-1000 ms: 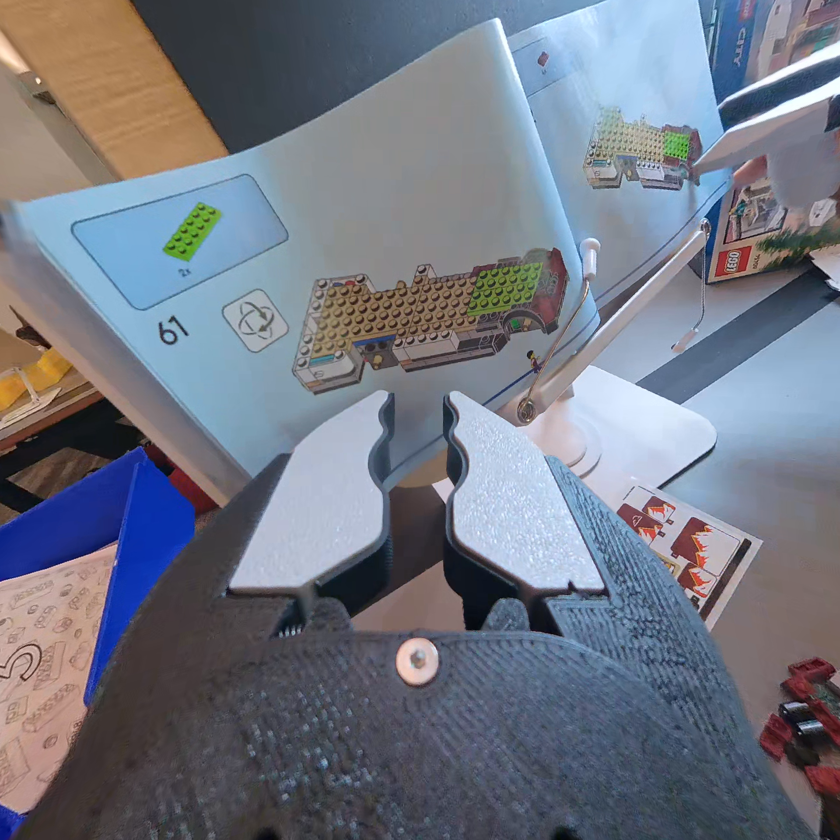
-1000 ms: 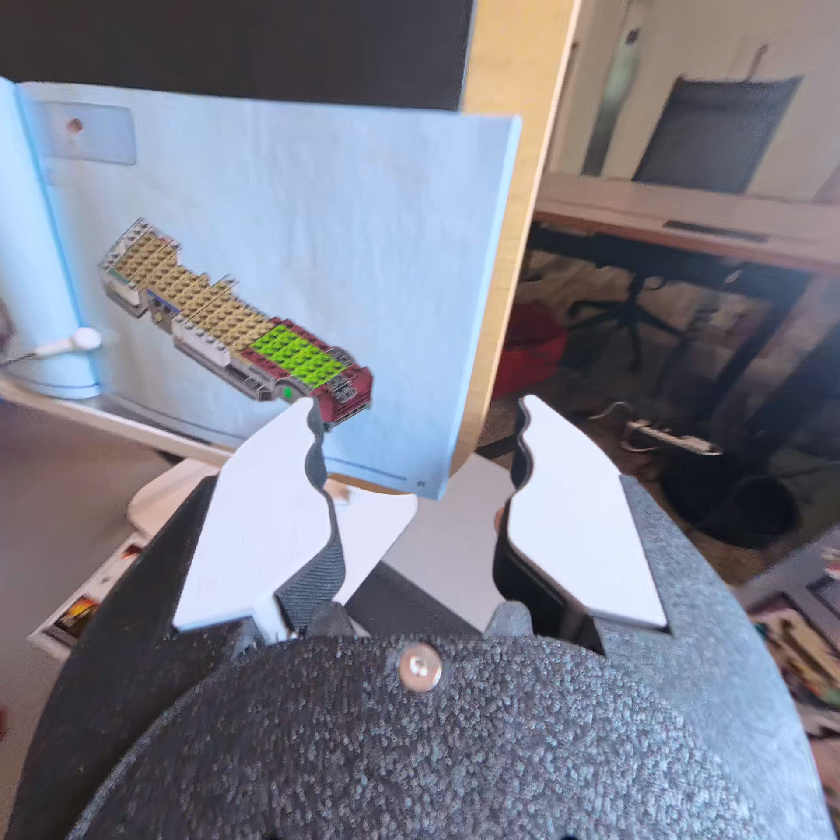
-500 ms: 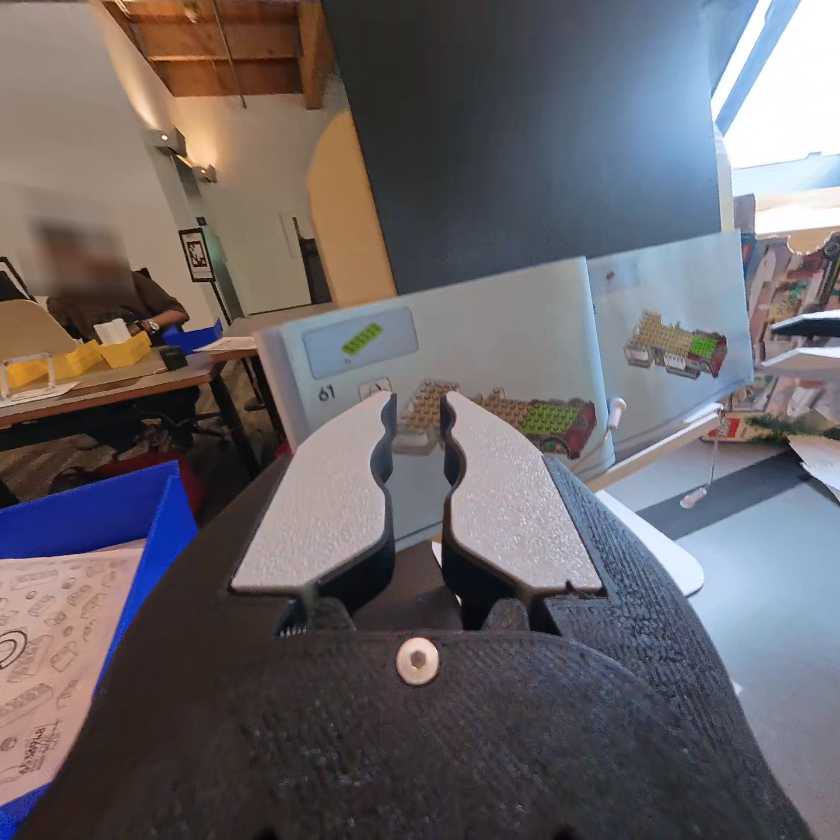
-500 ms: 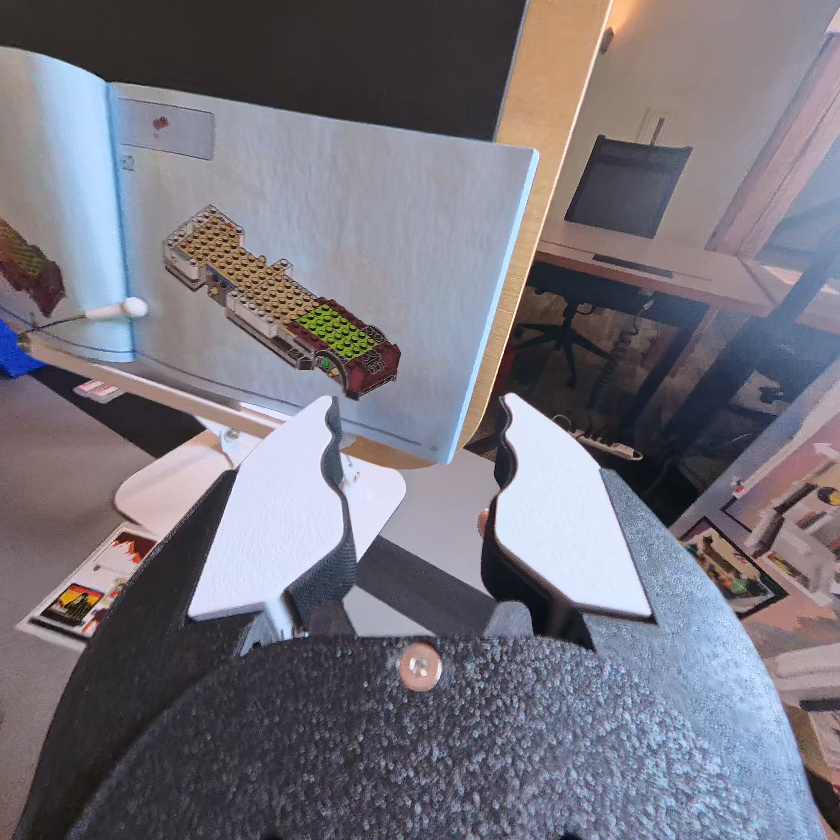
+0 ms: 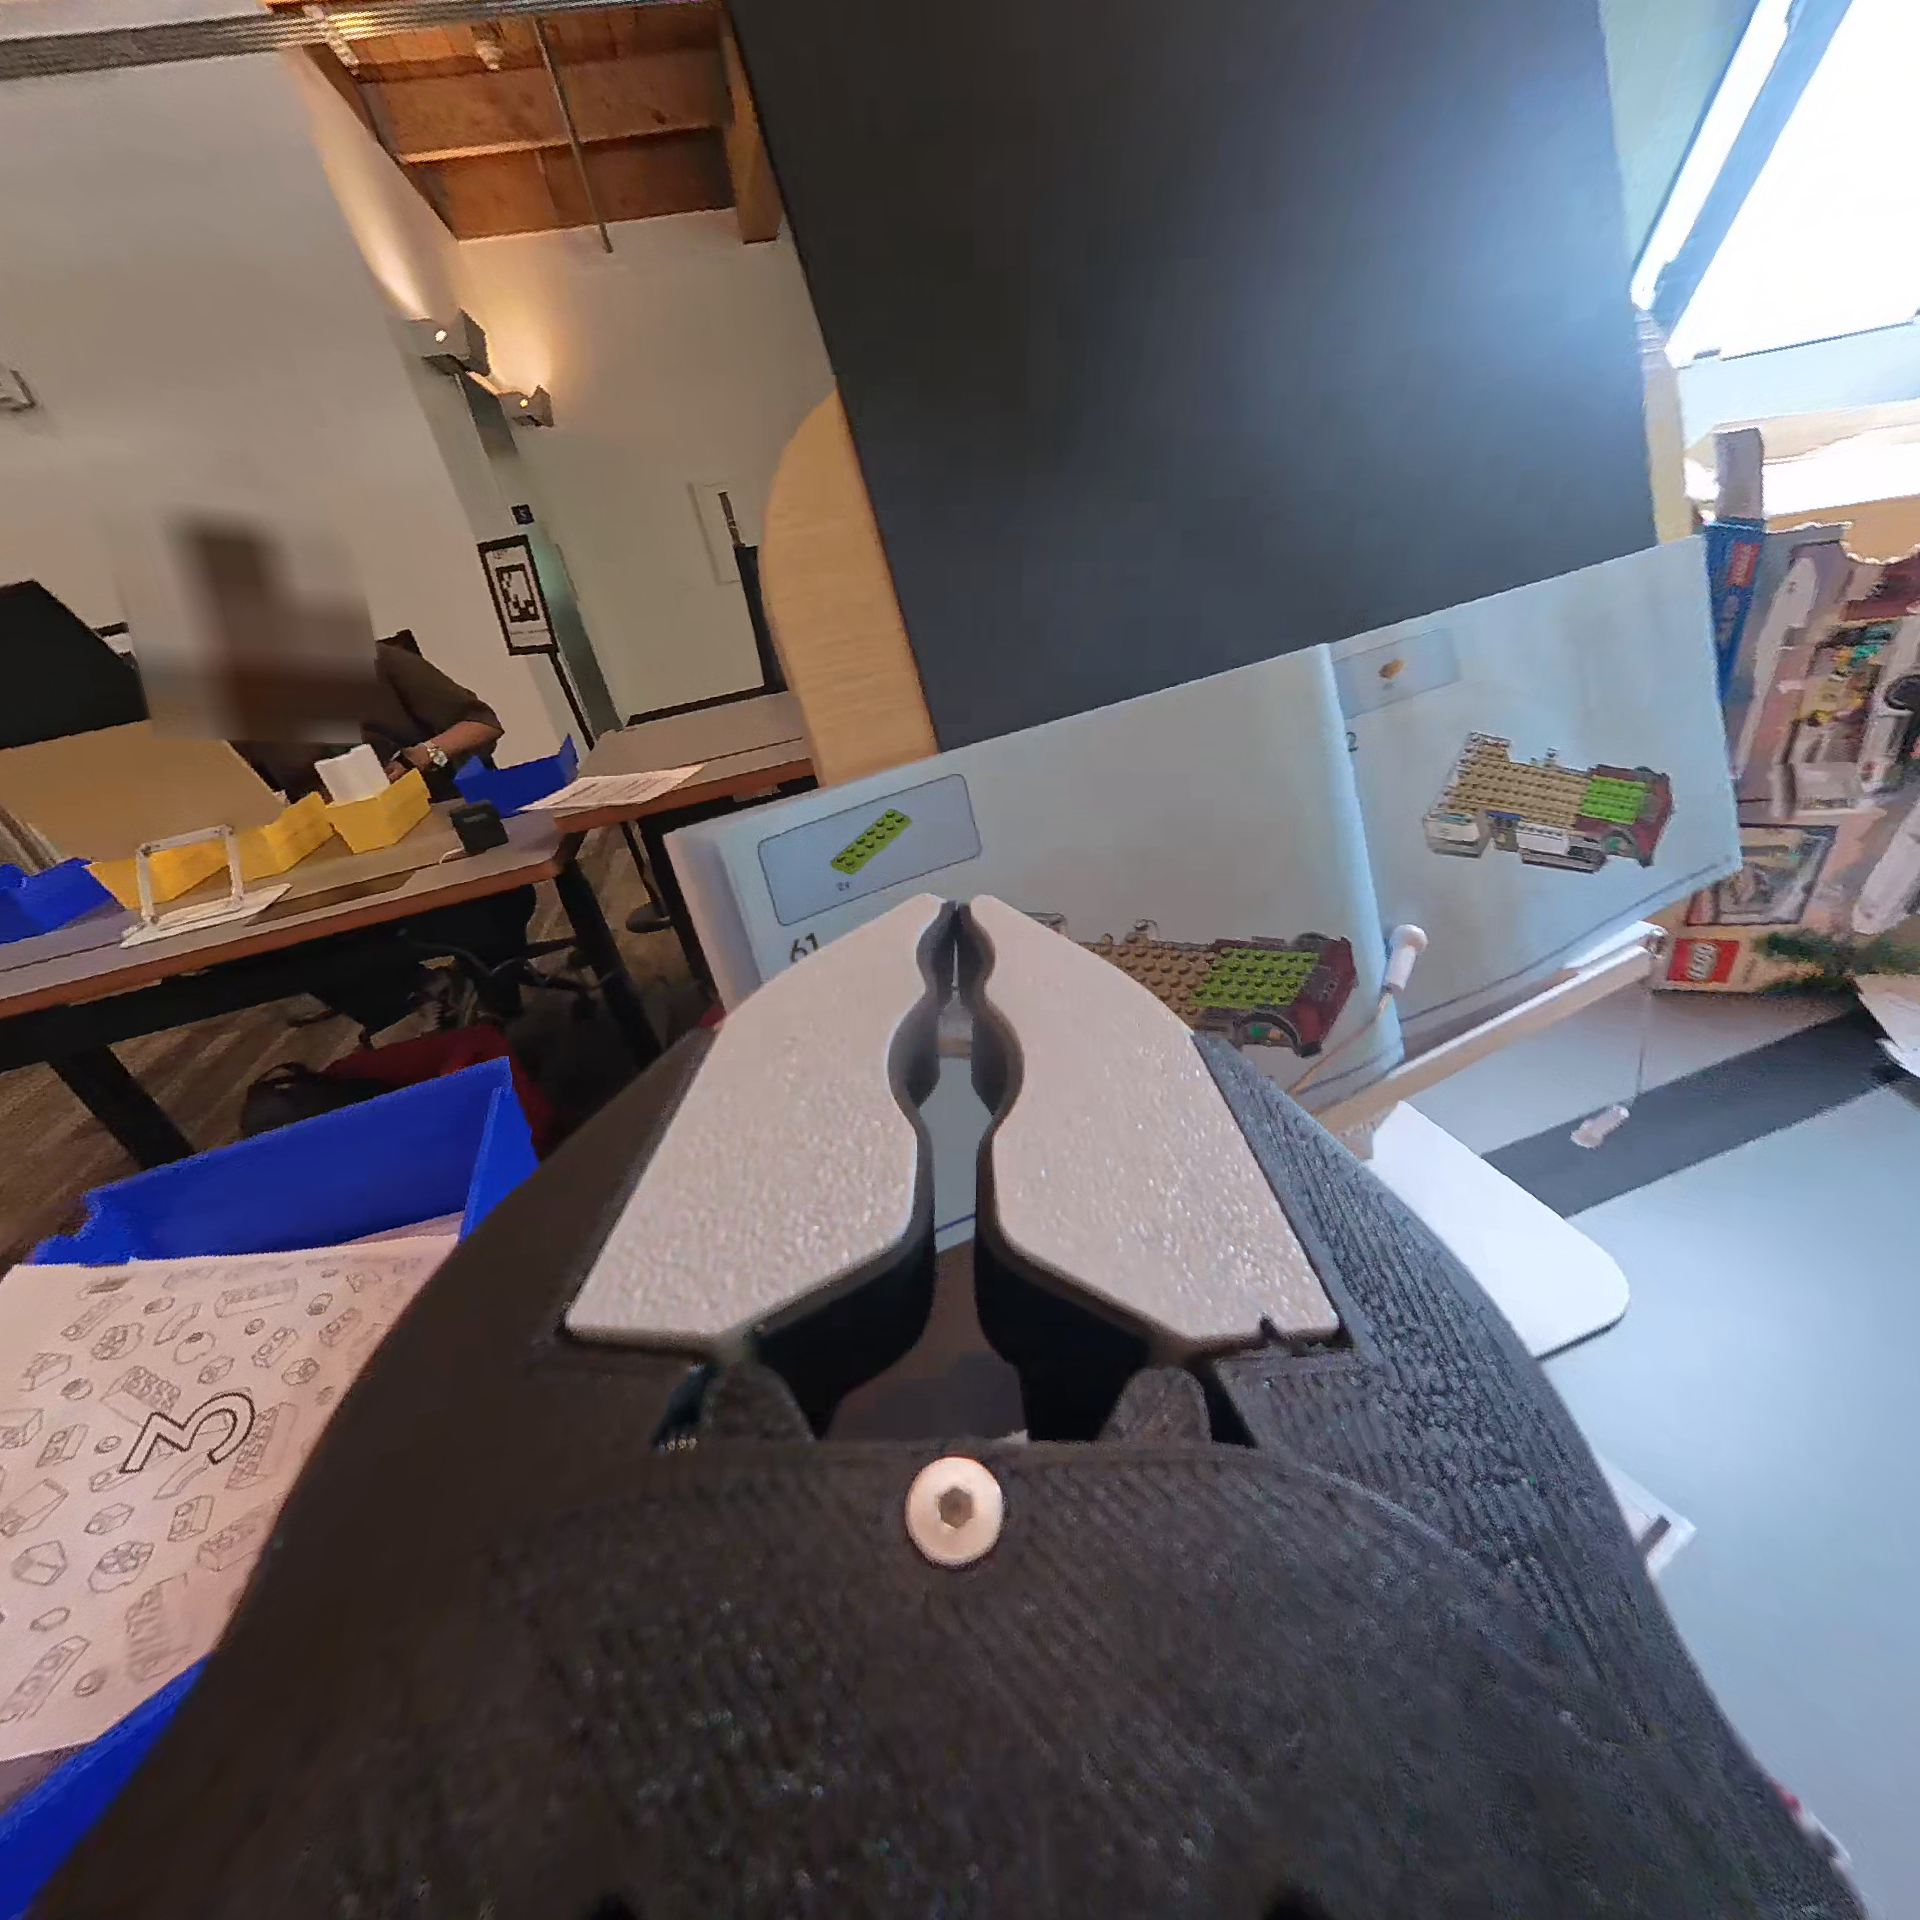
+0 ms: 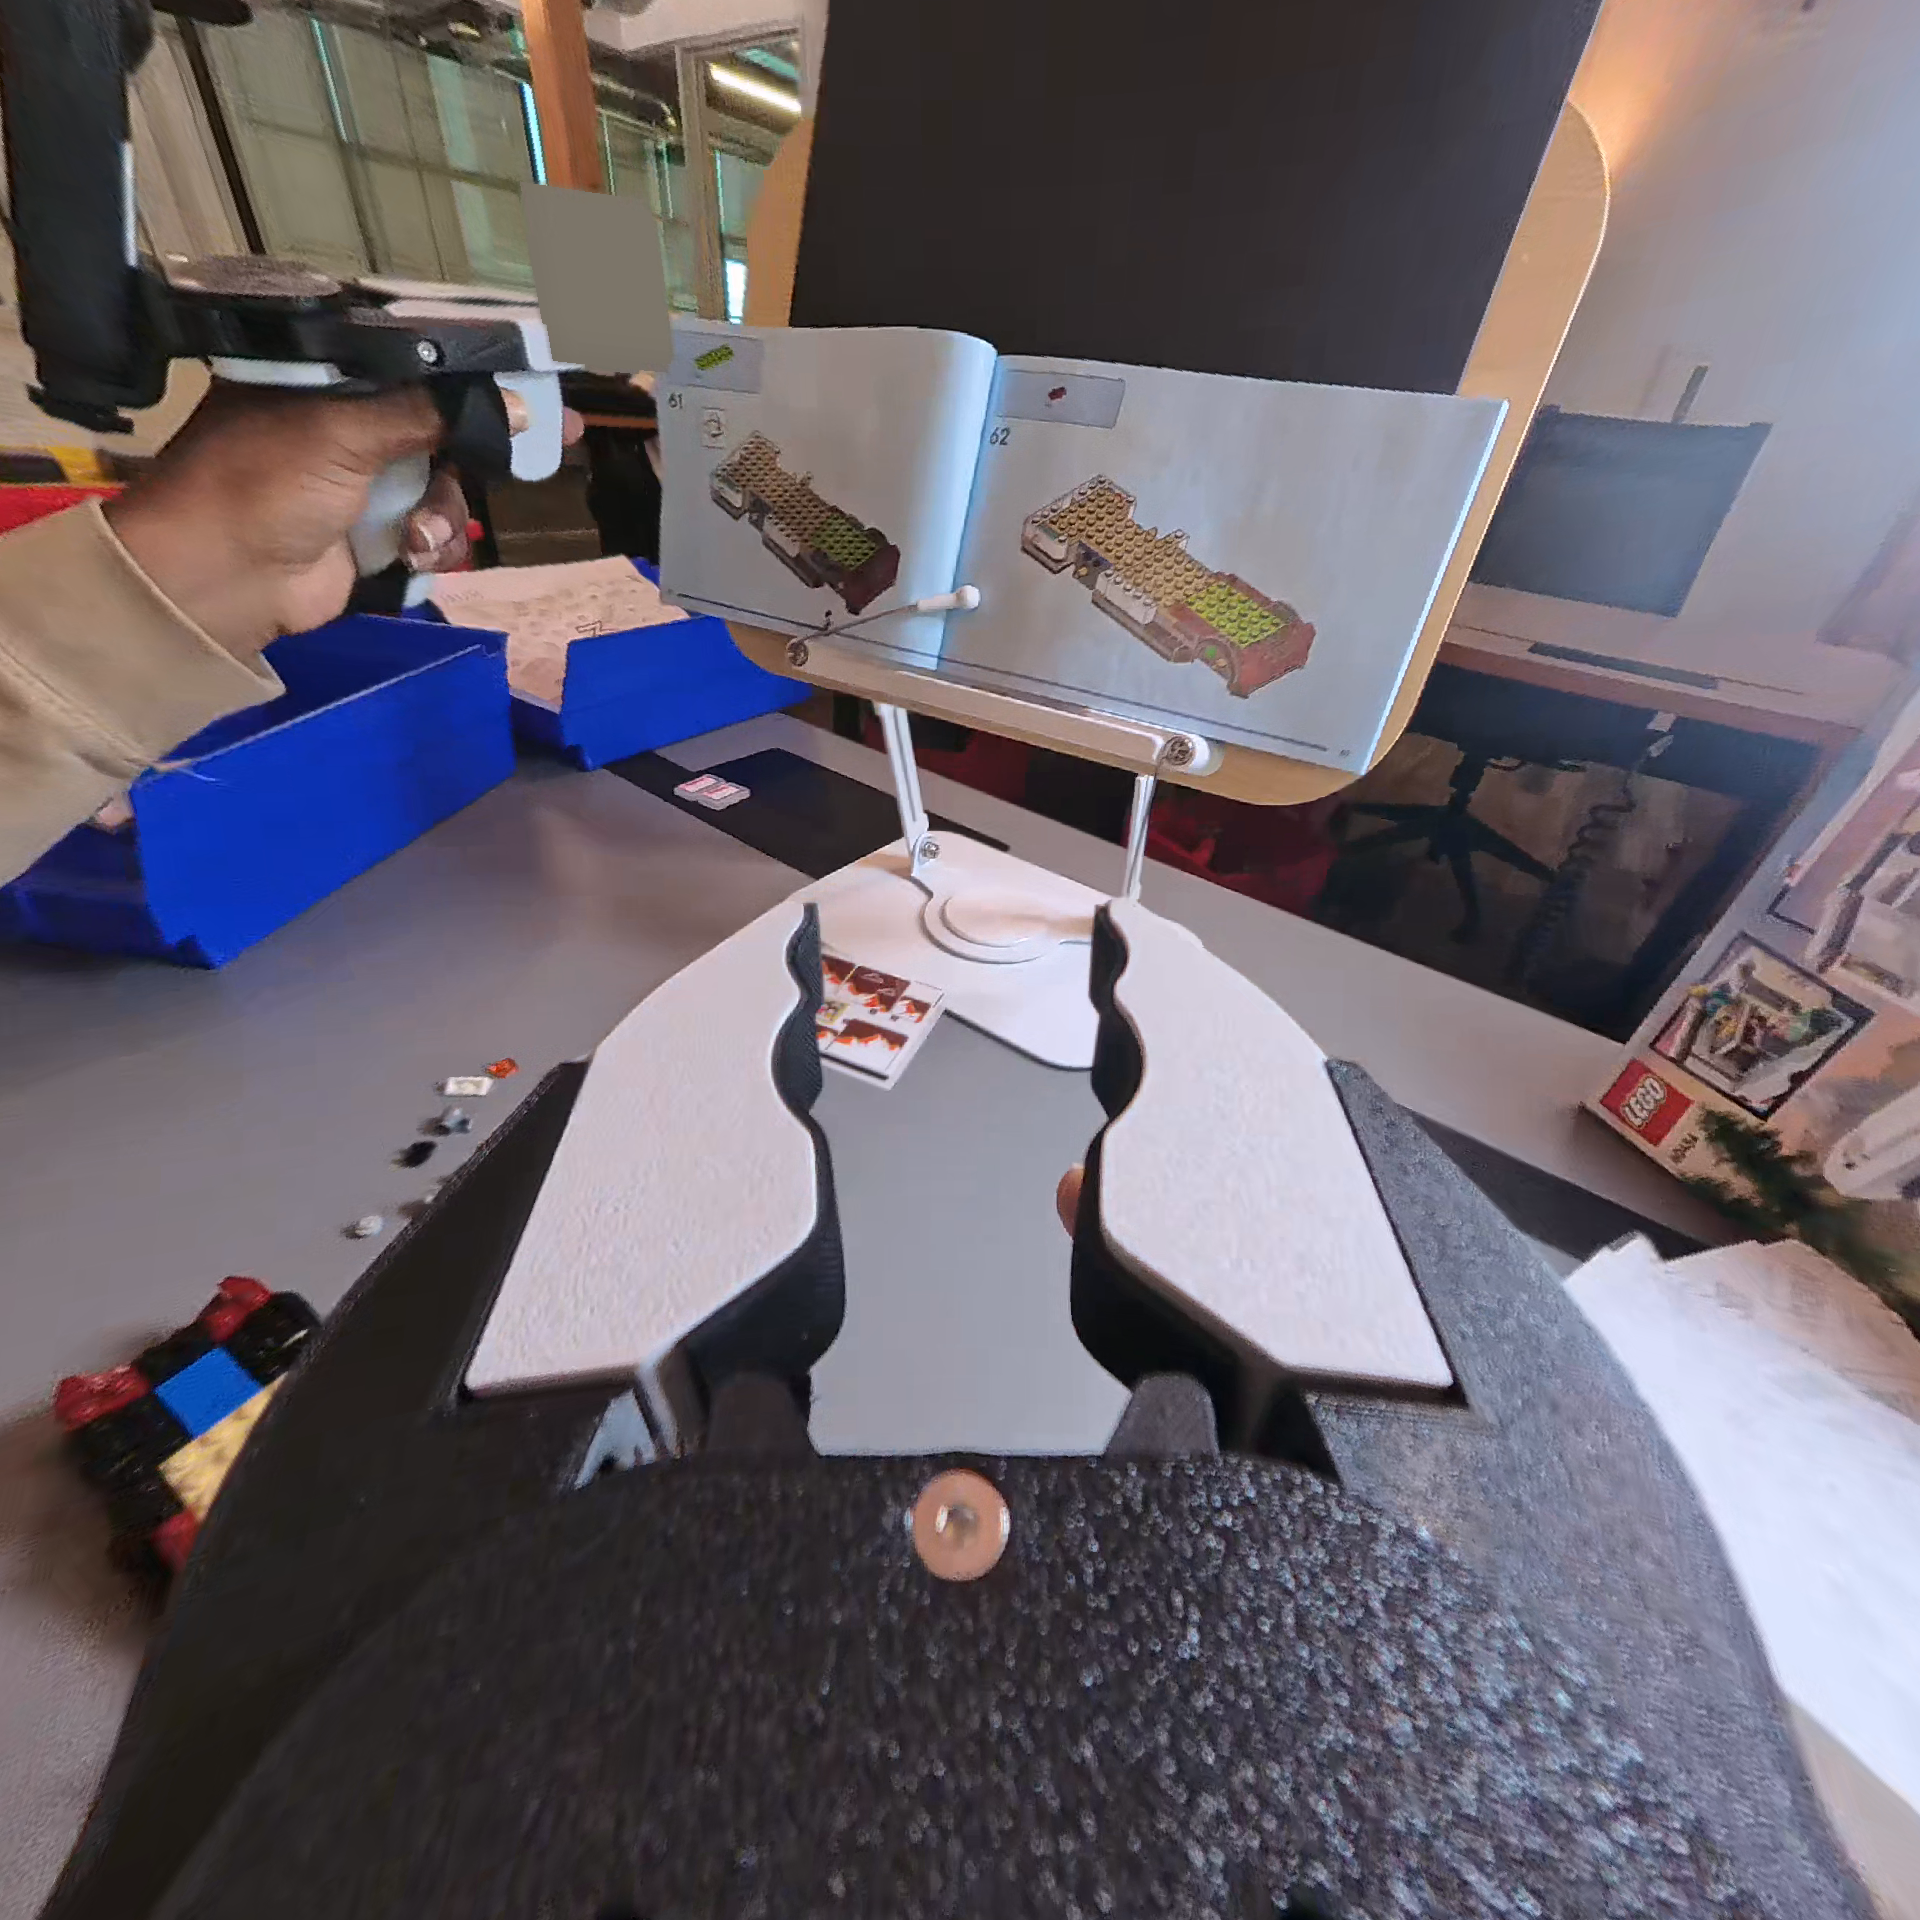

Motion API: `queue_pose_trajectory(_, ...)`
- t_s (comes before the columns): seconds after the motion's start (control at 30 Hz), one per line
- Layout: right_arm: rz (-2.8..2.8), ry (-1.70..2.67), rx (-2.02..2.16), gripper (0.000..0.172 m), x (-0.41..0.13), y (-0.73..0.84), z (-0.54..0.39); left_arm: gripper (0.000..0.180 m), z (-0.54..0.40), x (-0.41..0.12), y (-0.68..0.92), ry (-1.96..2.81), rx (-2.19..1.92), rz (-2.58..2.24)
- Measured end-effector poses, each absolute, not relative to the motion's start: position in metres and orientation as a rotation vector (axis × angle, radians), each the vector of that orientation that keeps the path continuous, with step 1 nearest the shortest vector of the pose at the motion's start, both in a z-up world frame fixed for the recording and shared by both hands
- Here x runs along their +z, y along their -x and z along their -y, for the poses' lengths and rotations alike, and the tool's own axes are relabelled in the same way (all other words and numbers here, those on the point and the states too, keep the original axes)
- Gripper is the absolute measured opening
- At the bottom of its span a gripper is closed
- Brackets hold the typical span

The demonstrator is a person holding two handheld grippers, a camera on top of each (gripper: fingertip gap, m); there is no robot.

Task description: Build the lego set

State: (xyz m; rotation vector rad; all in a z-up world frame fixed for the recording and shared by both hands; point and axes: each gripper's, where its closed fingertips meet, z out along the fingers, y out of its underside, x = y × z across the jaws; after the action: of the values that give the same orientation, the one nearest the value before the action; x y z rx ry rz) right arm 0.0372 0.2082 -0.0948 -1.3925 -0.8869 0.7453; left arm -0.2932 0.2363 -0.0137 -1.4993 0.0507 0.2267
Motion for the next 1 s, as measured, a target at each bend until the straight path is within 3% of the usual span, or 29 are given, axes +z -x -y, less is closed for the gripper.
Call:
queue_pose_trajectory(0.13,0.887,1.401,0.744,0.049,-0.112,-0.048,-0.185,0.000,-0.191,-0.004,0.279,1.540,0.207,-0.209)
queue_pose_trajectory(0.3,0.864,1.377,0.721,0.045,-0.129,-0.060,-0.182,0.014,-0.114,-0.013,0.332,1.769,0.286,-0.333)
queue_pose_trajectory(0.43,0.862,1.389,0.720,0.044,-0.139,-0.061,-0.191,0.017,-0.059,-0.065,0.403,2.119,0.333,-0.410)
queue_pose_trajectory(0.73,0.933,1.409,0.685,0.040,-0.158,-0.047,-0.192,0.014,-0.003,-0.249,0.491,2.892,0.128,-0.144)
queue_pose_trajectory(0.9,0.958,1.410,0.677,0.039,-0.164,-0.045,-0.189,0.034,0.003,-0.273,0.502,3.025,0.050,0.017)
queue_pose_trajectory(1.0,0.953,1.424,0.692,0.039,-0.167,-0.045,-0.191,0.036,0.004,-0.278,0.502,3.068,0.022,0.040)
